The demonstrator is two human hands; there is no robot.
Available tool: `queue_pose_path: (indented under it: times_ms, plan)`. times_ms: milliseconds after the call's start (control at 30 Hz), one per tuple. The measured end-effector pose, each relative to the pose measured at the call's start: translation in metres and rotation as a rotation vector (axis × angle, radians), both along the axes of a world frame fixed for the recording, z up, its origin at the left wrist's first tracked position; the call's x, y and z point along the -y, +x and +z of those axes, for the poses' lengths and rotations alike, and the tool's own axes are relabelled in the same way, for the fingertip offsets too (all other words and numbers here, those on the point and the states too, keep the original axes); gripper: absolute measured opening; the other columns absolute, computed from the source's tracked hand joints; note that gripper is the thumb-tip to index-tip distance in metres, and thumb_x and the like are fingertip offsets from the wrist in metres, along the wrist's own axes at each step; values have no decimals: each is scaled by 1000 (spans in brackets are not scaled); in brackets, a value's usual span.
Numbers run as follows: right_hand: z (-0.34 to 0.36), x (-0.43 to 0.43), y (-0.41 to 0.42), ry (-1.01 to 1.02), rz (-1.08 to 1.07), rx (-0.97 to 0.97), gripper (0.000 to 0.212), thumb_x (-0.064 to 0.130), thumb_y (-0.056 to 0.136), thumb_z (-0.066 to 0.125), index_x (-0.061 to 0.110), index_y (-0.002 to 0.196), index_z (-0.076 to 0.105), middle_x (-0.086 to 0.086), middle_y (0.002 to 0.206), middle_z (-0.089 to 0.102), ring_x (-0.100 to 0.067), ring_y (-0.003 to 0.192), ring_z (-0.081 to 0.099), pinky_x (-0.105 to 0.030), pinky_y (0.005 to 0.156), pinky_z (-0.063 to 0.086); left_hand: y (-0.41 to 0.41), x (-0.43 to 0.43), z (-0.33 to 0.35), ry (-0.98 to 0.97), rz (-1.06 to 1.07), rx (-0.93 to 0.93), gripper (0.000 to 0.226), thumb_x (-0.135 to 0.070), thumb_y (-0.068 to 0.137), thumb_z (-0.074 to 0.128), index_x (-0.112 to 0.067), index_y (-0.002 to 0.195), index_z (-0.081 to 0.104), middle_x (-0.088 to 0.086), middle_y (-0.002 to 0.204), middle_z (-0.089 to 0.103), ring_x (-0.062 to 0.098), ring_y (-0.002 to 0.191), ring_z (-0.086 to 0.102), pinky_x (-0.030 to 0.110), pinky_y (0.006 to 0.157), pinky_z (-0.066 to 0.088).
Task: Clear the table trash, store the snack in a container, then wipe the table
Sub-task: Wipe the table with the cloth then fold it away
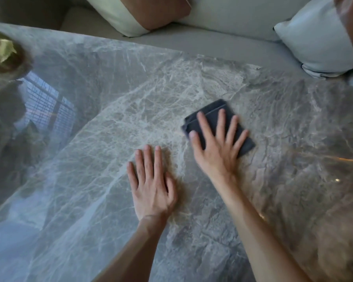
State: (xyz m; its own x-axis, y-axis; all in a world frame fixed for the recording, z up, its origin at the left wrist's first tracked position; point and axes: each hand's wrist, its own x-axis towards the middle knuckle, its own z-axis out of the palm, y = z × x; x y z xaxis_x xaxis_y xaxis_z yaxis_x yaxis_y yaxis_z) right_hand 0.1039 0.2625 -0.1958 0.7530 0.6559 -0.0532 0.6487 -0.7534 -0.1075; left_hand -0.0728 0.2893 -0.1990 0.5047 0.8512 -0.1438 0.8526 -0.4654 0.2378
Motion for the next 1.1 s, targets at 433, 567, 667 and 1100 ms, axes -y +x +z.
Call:
queue_pose_path:
  times_ms: [433, 567, 667, 1100]
  plan:
    - [5, -4, 56, 29, -306, -90, 57, 65, 91, 24, 50, 147, 21, -7, 163, 14, -39, 150, 2, -71, 112, 2, 2, 0, 2, -18, 0, -13, 74, -34, 87, 32, -20, 156, 8, 4, 165, 3, 24, 153, 0, 54, 122, 9]
    - [-1, 38, -22, 11, 144, 15, 56, 65, 93, 30, 52, 147, 21, -1, 163, 19, -32, 151, 9, -64, 116, 9, 1, -1, 3, -14, -3, -26, 73, -34, 87, 32, -20, 156, 10, 5, 165, 6, 24, 153, 1, 53, 123, 7]
    - [0, 120, -15, -46, 154, 30, 56, 65, 92, 33, 52, 146, 23, 1, 162, 22, -28, 150, 16, -61, 116, 15, 1, 0, 2, -8, 15, -9, 72, -33, 88, 34, -21, 156, 11, 5, 165, 8, 24, 153, 3, 52, 123, 7]
    - [1, 39, -17, 47, 178, 25, 54, 63, 93, 30, 51, 146, 24, -1, 162, 19, -33, 151, 10, -63, 116, 10, 3, 1, 7, -24, 10, -19, 72, -31, 89, 33, -20, 156, 9, 4, 165, 4, 22, 153, -2, 52, 123, 5]
